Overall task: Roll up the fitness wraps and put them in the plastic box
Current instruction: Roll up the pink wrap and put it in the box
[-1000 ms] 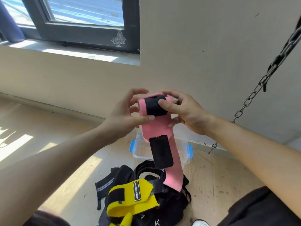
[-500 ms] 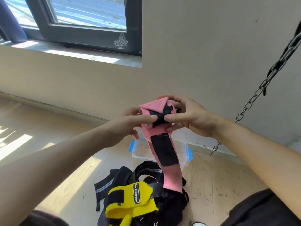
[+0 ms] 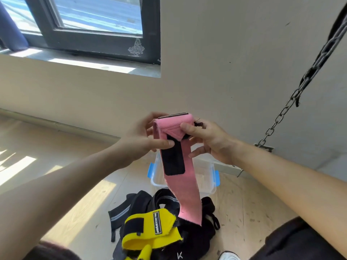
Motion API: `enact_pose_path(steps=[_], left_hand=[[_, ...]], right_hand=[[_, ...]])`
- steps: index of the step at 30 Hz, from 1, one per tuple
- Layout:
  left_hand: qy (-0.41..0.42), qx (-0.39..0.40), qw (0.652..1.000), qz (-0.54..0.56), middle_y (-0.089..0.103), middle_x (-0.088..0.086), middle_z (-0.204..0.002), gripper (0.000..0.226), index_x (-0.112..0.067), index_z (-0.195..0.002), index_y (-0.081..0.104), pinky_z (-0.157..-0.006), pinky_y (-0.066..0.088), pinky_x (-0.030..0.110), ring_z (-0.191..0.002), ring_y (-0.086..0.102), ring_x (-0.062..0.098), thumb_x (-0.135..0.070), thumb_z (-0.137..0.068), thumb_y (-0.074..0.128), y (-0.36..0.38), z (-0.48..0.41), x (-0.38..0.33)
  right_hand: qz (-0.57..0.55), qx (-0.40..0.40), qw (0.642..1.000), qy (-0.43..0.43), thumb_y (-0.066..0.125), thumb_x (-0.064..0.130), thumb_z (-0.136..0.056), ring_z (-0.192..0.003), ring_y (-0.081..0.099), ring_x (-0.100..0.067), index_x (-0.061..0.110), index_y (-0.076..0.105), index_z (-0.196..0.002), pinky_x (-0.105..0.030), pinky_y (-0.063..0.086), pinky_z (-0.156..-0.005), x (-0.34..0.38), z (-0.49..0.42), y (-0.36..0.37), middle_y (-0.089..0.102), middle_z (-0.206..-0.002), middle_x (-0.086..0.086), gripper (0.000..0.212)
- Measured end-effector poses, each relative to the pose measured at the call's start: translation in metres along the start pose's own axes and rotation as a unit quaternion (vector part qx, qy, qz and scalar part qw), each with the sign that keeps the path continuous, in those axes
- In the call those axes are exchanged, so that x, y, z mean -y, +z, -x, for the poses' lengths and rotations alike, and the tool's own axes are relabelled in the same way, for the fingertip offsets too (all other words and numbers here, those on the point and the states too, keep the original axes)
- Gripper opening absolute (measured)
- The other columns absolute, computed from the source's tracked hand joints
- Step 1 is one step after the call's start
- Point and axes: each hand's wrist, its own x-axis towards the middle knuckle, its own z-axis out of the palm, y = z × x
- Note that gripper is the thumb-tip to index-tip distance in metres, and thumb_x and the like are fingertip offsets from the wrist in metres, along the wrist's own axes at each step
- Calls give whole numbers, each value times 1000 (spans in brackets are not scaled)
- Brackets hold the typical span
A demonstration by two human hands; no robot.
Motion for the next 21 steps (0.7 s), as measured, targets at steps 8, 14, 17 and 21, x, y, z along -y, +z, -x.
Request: enact_pose_path(steps=[8,14,17,21], left_hand=[[-114,113,986,39,68,8,-123,53,-26,-129,65,-67,55,34,-101,68,26,-48,-80,67,-11,3,-1],[-95,77,992,40,69,3,-107,44,-37,-121,69,-55,46,26,-87,63,20,-61,-84,64,-9,-2,-6],[-84,56,994,39,68,7,-115,42,-36,-124,68,-55,44,25,-89,64,20,-48,-84,69,-11,-5,-5],[-69,45,996,38,71,9,-110,48,-24,-126,66,-58,43,29,-88,66,17,-35,-80,76,-15,-3,-4]], right_hand=[[-57,5,997,-45,81,27,-78,-92,71,-20,19,62,-122,-36,60,-67,4,-3,-1,73,-101,-4,49],[-35,11,995,-92,85,13,-74,-95,71,-20,27,59,-120,-38,60,-66,-2,-7,-1,69,-108,-6,55],[-3,2,995,-95,86,12,-72,-97,73,-22,29,57,-123,-42,61,-66,-2,-7,-1,67,-114,-8,61],[3,42,998,-43,82,19,-77,-107,71,-28,30,54,-133,-42,62,-64,-2,-5,-5,67,-124,-6,63]])
